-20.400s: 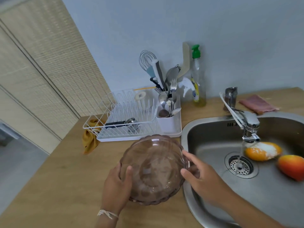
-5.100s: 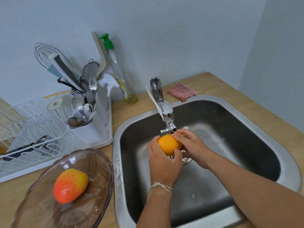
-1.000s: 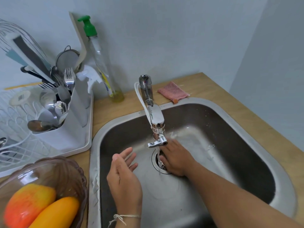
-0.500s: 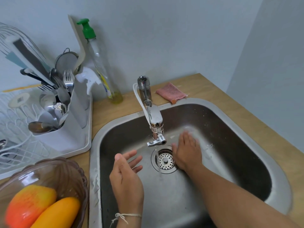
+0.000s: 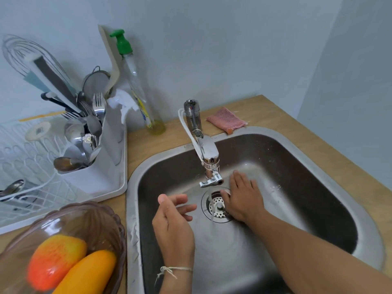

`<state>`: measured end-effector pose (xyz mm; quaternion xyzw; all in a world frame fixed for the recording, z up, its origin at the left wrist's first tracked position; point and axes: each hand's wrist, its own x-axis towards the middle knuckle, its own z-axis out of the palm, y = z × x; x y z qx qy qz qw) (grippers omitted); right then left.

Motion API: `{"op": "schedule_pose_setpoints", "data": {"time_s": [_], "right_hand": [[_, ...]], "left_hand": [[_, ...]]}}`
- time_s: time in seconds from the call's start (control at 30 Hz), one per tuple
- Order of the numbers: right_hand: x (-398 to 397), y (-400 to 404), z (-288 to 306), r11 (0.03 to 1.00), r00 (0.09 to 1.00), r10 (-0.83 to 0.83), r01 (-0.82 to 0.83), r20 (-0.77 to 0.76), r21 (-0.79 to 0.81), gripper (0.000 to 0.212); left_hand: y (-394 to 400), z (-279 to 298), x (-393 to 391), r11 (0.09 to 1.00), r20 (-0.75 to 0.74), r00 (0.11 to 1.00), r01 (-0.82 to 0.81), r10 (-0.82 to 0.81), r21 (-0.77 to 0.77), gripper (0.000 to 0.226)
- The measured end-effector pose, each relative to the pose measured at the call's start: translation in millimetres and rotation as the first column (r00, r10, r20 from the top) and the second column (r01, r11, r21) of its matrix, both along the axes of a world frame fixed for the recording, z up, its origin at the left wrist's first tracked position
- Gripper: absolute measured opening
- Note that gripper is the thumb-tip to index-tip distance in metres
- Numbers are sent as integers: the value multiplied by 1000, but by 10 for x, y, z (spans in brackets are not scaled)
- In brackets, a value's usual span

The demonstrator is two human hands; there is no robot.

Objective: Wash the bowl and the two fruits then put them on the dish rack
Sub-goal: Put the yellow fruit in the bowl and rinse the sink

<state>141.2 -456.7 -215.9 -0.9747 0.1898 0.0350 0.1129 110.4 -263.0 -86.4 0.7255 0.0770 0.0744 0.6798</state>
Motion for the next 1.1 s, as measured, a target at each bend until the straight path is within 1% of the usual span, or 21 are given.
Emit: {"op": "schedule_pose_setpoints", "data": {"time_s": [0.03, 0.07, 0.13, 0.17, 0.2, 0.23, 0.3, 0.33, 0.37, 0.43, 0.47, 0.5, 0.57, 0.63, 0.7, 0.8, 0.87, 0.93, 1.0, 1.03, 1.1], "right_hand": [[-4, 42, 15, 996, 996, 86, -86, 4, 3, 78], [-3, 89, 18, 975, 974, 224, -224, 10, 2, 76], [-22, 196, -9, 874, 874, 486, -486, 16, -3, 65], [-39, 216, -20, 846, 846, 533, -533, 18, -1, 63], [-45, 199, 6, 860, 860, 510, -510, 15, 5, 63], [-49, 147, 39, 902, 902, 432, -432, -2, 2, 65], [-106, -39, 81, 986, 985, 169, -169, -45, 14, 70], [-149, -171, 116, 999, 995, 45, -43, -84, 20, 73], [-198, -289, 159, 999, 989, -35, 34, -146, -8, 76], [-300, -382, 263, 995, 957, -99, 86, -272, -57, 79], [-346, -328, 308, 991, 935, -134, 128, -329, -39, 81], [-388, -224, 349, 980, 898, -188, 199, -398, -14, 85], [-473, 45, 405, 932, 780, -281, 360, -558, 34, 93], [-618, 244, 469, 907, 699, -302, 419, -648, 30, 99], [-709, 236, 550, 939, 714, -284, 343, -639, -34, 92], [-682, -84, 605, 978, 853, -195, 133, -484, -160, 78], [-658, -304, 550, 992, 903, -119, 89, -412, -91, 74], [-681, -342, 477, 996, 882, -89, 91, -463, -18, 80], [-666, -132, 442, 997, 855, -27, 59, -518, 46, 88], [-649, 24, 432, 995, 856, 69, -18, -512, 102, 87], [-612, 323, 431, 936, 844, 345, -275, -410, 221, 76]], "left_hand": [[5, -1, -2, 1000, 2, 1000, 7, -7, 9, 59], [12, -3, -4, 1000, 6, 1000, 16, -16, 12, 60], [20, -7, -21, 999, 16, 999, 35, -35, 5, 62], [22, -9, -29, 999, 17, 999, 43, -43, 7, 62], [30, -11, -37, 999, 18, 999, 50, -50, 16, 62], [33, -11, -38, 998, 18, 998, 58, -59, 31, 62], [35, -45, -13, 992, 8, 996, 93, -94, 79, 59], [30, -78, 5, 985, -4, 992, 124, -125, 117, 57], [23, -118, 20, 973, -17, 987, 163, -162, 163, 54], [-2, -173, 31, 940, -33, 972, 234, -233, 248, 51], [-12, -190, 29, 926, -26, 966, 254, -257, 279, 51], [-23, -193, 19, 916, -15, 962, 264, -272, 301, 52], [-42, -152, -20, 909, -6, 960, 268, -281, 319, 54], [-46, -130, -56, 902, -25, 955, 287, -295, 324, 56], [-44, -142, -72, 890, -57, 948, 313, -312, 332, 57], [-38, -269, -81, 843, -119, 931, 364, -346, 396, 49], [-34, -327, -86, 807, -164, 914, 404, -371, 431, 44], [-33, -362, -71, 796, -182, 914, 406, -363, 450, 41], [-39, -372, -31, 792, -211, 923, 385, -322, 474, 39], [-42, -375, -15, 772, -236, 922, 387, -309, 504, 37], [-41, -382, -2, 684, -314, 894, 448, -320, 576, 27]]}}
